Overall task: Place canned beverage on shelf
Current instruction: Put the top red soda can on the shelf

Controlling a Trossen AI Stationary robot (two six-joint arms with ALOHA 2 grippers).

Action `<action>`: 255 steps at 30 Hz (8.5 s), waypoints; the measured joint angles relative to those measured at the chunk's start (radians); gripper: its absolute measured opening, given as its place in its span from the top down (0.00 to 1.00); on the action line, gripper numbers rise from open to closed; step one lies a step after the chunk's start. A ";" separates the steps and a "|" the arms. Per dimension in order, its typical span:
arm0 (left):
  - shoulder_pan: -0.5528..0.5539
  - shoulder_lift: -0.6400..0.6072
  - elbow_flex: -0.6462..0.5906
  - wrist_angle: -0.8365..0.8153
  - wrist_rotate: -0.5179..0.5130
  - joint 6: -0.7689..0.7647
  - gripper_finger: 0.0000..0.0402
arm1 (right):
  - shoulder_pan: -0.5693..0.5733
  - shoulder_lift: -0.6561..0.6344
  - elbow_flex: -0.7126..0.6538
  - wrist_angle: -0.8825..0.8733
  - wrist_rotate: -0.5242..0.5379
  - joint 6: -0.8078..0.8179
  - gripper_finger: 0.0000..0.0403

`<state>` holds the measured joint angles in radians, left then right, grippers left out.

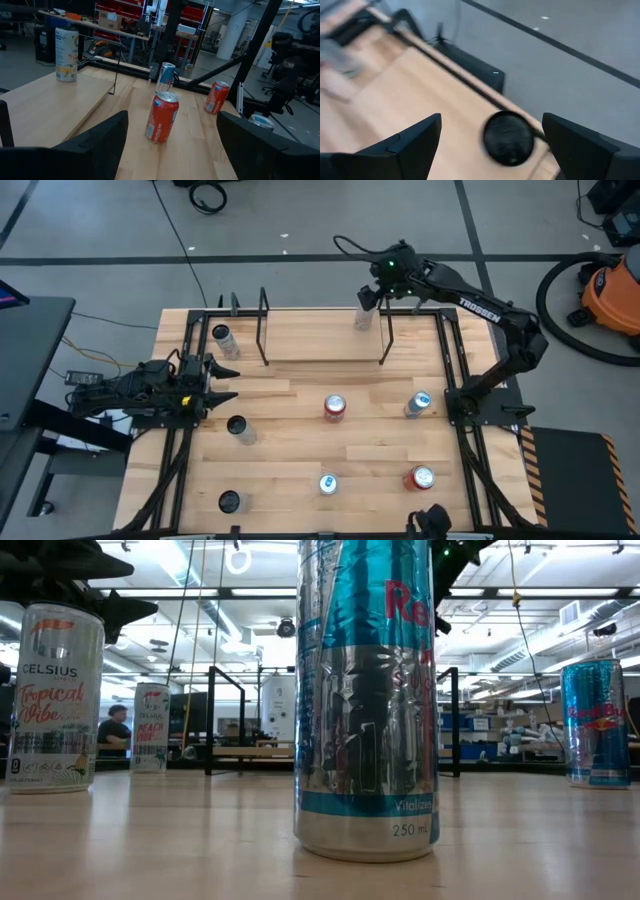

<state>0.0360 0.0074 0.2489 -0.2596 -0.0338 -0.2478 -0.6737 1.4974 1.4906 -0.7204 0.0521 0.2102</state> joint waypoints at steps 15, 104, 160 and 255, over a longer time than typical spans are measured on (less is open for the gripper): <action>0.000 0.000 0.000 0.000 0.000 0.000 0.23 | 0.258 -0.021 0.000 -0.107 -0.160 0.007 0.12; 0.000 0.000 0.000 -0.007 0.000 0.029 0.23 | 0.799 -0.011 -0.464 0.361 0.123 0.022 0.12; 0.000 0.000 0.000 -0.007 0.000 0.032 0.23 | 0.794 0.109 -0.716 0.930 0.152 -0.004 0.12; 0.000 0.006 0.000 -0.007 0.000 0.059 0.23 | 0.173 0.188 -0.307 0.624 -0.008 -0.248 0.25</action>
<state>0.0360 0.0132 0.2485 -0.2668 -0.0338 -0.1892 -0.5003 1.6855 1.1839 -0.0962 0.0438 -0.0381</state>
